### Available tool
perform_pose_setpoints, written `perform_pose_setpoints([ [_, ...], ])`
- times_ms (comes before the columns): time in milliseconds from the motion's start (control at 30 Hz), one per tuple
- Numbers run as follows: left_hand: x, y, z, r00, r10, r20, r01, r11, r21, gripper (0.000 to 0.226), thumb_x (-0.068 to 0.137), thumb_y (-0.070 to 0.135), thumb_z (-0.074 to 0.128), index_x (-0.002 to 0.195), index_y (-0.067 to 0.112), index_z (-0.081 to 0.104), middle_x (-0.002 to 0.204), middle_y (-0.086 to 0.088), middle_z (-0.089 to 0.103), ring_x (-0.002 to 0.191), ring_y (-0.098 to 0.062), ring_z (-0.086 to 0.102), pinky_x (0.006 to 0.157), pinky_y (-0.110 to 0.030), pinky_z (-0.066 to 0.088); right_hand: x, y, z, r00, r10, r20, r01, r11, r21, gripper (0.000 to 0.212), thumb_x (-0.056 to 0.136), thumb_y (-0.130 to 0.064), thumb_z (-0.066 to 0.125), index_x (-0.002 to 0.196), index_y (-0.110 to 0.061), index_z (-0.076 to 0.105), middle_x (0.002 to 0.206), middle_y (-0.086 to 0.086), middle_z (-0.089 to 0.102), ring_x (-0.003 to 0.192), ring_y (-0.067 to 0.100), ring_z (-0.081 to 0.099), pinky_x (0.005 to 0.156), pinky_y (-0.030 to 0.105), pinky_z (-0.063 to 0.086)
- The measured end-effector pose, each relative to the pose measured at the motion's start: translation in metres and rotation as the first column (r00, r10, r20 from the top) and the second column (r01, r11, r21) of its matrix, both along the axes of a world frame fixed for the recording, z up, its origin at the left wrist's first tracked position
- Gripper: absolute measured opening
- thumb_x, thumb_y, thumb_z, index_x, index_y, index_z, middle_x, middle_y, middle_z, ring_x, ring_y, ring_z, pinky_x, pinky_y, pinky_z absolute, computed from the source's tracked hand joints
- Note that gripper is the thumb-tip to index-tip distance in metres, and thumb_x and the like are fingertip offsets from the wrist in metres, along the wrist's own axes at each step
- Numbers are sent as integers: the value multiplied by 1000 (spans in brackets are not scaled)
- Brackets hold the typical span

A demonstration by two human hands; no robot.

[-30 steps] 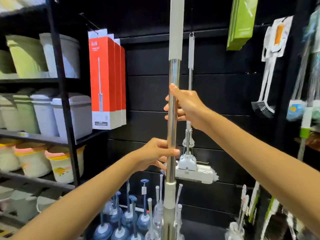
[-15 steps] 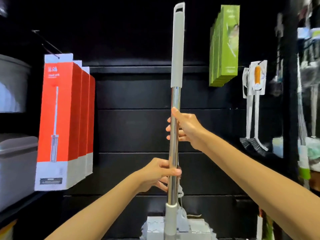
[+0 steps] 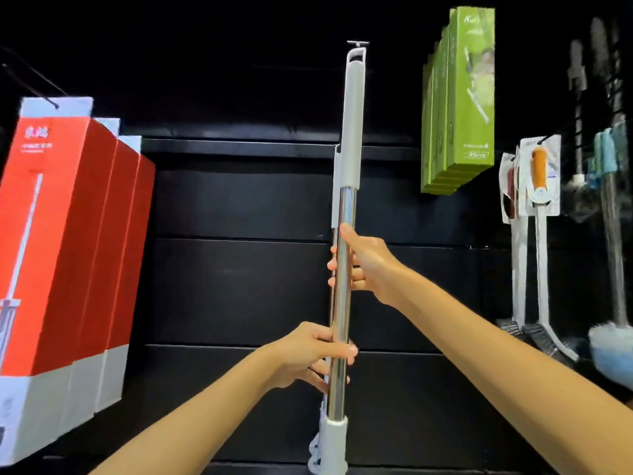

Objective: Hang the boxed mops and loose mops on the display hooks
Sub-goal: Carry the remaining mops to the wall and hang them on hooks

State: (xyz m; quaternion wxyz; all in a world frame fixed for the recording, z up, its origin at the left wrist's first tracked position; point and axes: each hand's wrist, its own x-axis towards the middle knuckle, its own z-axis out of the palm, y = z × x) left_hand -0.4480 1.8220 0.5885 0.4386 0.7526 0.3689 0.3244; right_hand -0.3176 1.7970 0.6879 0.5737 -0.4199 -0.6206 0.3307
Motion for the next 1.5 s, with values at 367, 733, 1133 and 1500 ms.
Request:
perform_pose_setpoints([
  [367, 18, 65, 16, 1000, 20, 6, -20, 999, 39, 22, 85, 25, 68, 103, 13, 65, 112, -8, 66, 94, -25, 71, 77, -39, 60, 14, 66, 16, 1000, 5, 12, -5, 999, 51, 44, 95, -49, 44, 103, -9, 60, 80, 9, 66, 63, 21, 66, 60, 30, 59],
  [733, 18, 107, 5, 999, 36, 24, -36, 999, 14, 24, 84, 23, 70, 106, 13, 67, 111, -7, 67, 91, -24, 71, 75, -38, 60, 20, 113, 5, 1000, 10, 21, -11, 999, 32, 42, 95, -51, 43, 95, -13, 60, 80, 9, 68, 66, 24, 68, 69, 34, 59],
  [1133, 20, 165, -10, 998, 59, 8, -59, 998, -18, 25, 84, 25, 69, 106, 12, 68, 108, -11, 69, 88, -27, 72, 76, -42, 60, 18, 172, -8, 1000, -8, 15, 9, 999, -46, 45, 96, -52, 41, 97, -12, 60, 76, 5, 67, 63, 22, 67, 76, 36, 58],
  [1500, 38, 212, -17, 997, 61, 41, -60, 998, -27, 11, 86, 21, 67, 96, 17, 66, 101, -9, 68, 91, -26, 70, 79, -40, 59, 25, 218, -12, 996, -88, 35, 89, 995, -39, 42, 96, -50, 42, 95, -12, 59, 76, 5, 64, 62, 18, 64, 47, 23, 52],
])
